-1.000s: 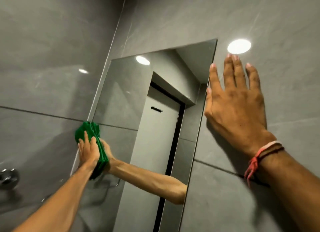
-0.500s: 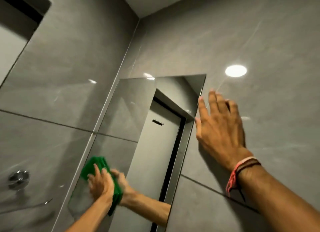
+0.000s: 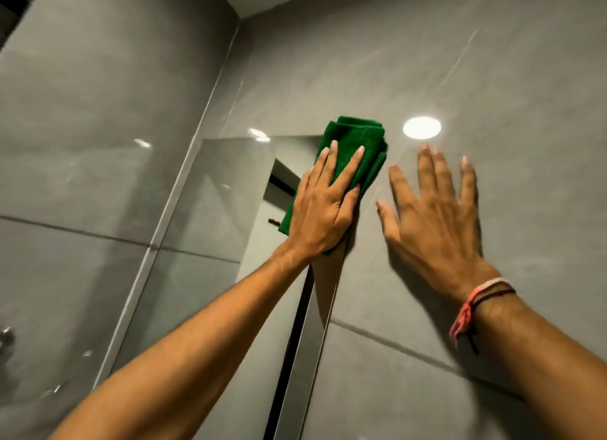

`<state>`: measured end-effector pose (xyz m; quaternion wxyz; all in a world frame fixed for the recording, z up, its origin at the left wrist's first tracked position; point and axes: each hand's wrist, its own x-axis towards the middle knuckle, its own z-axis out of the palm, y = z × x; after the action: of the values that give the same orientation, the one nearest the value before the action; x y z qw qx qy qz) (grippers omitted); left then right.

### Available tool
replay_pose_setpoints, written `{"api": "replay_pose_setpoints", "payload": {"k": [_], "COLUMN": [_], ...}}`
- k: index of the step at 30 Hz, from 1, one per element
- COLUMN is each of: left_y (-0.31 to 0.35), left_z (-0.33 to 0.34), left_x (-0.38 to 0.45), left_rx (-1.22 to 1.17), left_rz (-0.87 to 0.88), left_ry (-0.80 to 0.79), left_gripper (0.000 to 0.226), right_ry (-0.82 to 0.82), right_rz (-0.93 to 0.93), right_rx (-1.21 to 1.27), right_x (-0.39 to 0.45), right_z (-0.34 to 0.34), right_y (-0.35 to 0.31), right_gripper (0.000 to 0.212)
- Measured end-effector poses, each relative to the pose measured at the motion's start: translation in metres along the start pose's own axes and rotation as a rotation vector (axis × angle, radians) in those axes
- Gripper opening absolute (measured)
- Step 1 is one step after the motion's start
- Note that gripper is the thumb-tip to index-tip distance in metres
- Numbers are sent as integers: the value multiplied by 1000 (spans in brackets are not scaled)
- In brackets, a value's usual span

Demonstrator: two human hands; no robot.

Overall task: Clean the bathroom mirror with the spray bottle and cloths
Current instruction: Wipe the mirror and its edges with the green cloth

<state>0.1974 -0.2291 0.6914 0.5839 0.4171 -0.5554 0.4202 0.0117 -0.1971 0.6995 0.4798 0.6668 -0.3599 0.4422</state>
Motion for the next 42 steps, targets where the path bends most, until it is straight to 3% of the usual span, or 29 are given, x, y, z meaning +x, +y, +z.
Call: {"api": "replay_pose_setpoints", "payload": {"k": [2,4,10,13,15,21,23,28,32,35,38,42], "left_y": [-29,-62,-97,-60,-26,32,33,56,100,118,101,83], "left_z": [-8,-17,-42,-33,-26,-15,-15,-5,8,8,8,4], "left_x": [-53,-121,-340,-391,-389,-320,-271,-93,23,42,26,3], "left_rx": [17,40,24,12,-20,-103,-125,-168,-293,-468,-550,-520], "left_rz": [-23,-190,-1133,-1422,-1536,-1564,-1478,-1005,-512,-231,-132,25], "left_ry": [-7,-13,156,185,224,339,326,284,179,131,187,109], "left_gripper": [61,61,58,67,73,59,57,55,54,48,39,62], "right_ry": [21,21,23,47,53,7,-20,-43,76,232,246,96], "right_rz": [-11,-41,-56,-48,-43,-80,-101,-78,100,360,605,664], "right_rx": [20,40,33,37,46,97,103,162,483,888,1125,953], "right_x": [-6,-16,-41,-42,-42,-45,-48,-46,-32,-15,3,22], "right_z": [6,16,36,37,37,33,31,15,-5,-20,-36,-46], "right_y": [-7,-18,-48,-49,-49,-42,-37,-11,13,33,45,50], "right_gripper": [65,65,65,63,63,67,69,70,63,52,62,85]}}
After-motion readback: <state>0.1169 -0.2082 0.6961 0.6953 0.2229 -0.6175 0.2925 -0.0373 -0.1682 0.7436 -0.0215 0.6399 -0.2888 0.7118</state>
